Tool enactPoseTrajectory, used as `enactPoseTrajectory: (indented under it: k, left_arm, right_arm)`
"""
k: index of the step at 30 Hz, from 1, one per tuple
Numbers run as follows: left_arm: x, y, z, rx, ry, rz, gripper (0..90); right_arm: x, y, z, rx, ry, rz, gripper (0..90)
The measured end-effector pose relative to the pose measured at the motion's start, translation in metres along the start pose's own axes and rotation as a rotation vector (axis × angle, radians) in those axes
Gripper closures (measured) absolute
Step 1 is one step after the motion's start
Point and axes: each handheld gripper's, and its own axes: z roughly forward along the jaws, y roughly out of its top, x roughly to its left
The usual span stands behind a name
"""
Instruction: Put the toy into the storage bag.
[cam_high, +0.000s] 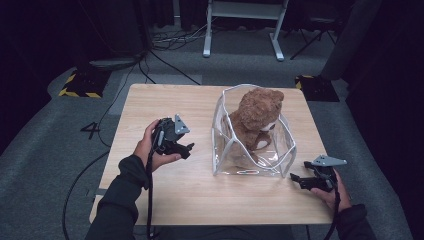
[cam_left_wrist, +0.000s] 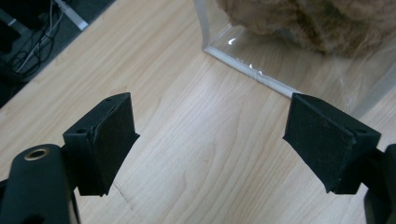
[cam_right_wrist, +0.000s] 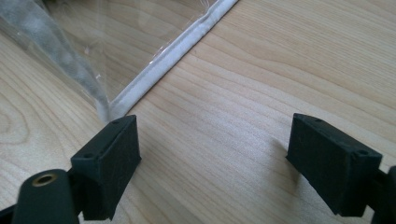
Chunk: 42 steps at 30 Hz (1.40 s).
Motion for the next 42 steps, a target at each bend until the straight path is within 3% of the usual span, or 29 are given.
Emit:
enactPoseTrajectory:
  k: [14, 30, 34, 37, 38, 39, 42]
  left_arm:
    - [-0.001, -0.036, 0.012, 0.072, 0.019, -0.009, 18.0]
    - [-0.002, -0.075, 0.025, 0.093, -0.004, -0.049, 17.6]
    - [-0.003, -0.085, 0.027, 0.094, -0.008, -0.066, 17.6]
    - [0.001, -0.095, 0.026, 0.089, -0.051, -0.127, 17.1]
    - [0.001, -0.095, 0.026, 0.089, -0.051, -0.127, 17.1]
    - [0.004, -0.099, 0.023, 0.069, -0.055, -0.157, 17.0]
    - [0.003, -0.107, 0.022, 0.075, -0.034, -0.150, 17.2]
  right_arm:
    - [0.000, 0.000, 0.000, 0.000, 0.000, 0.000, 16.6]
    - [0.000, 0.000, 0.000, 0.001, 0.001, 0.000, 16.6]
    - [0.000, 0.000, 0.000, 0.001, 0.001, 0.000, 16.6]
    - [0.000, 0.000, 0.000, 0.000, 0.001, 0.000, 16.6]
    - [0.000, 0.000, 0.000, 0.000, 0.001, 0.000, 16.6]
    - [0.000, 0.000, 0.000, 0.001, 0.002, 0.000, 16.6]
    - [0.000, 0.000, 0.000, 0.001, 0.001, 0.000, 16.6]
